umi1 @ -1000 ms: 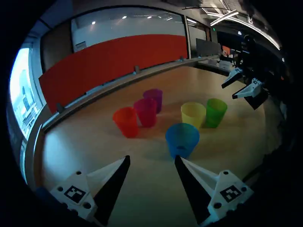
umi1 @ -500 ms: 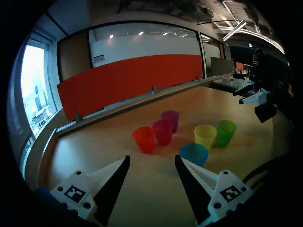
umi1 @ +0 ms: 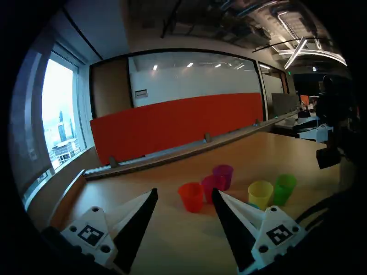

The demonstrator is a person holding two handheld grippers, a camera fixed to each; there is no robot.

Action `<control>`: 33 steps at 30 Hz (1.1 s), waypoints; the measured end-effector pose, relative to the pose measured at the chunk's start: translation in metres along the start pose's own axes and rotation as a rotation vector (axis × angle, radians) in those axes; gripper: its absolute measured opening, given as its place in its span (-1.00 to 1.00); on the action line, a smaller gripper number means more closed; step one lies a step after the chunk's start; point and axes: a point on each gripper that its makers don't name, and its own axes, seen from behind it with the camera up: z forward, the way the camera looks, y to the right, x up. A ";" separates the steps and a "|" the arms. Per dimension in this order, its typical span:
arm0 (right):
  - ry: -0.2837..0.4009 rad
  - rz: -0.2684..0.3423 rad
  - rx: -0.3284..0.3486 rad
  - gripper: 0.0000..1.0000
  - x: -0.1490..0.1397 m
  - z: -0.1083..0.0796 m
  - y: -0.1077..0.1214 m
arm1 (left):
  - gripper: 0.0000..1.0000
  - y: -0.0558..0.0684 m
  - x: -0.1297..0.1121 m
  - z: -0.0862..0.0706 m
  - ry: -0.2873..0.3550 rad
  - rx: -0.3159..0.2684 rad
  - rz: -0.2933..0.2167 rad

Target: Pour water

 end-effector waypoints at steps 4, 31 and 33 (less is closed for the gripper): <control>0.051 0.013 -0.048 0.92 0.014 0.003 0.008 | 0.74 -0.006 0.012 -0.002 0.038 0.037 -0.011; 0.248 0.094 -0.400 0.92 0.058 -0.015 0.072 | 0.74 -0.046 0.019 0.001 0.148 0.263 -0.180; 0.248 0.098 -0.406 0.92 0.057 -0.015 0.073 | 0.74 -0.048 0.019 0.000 0.150 0.273 -0.179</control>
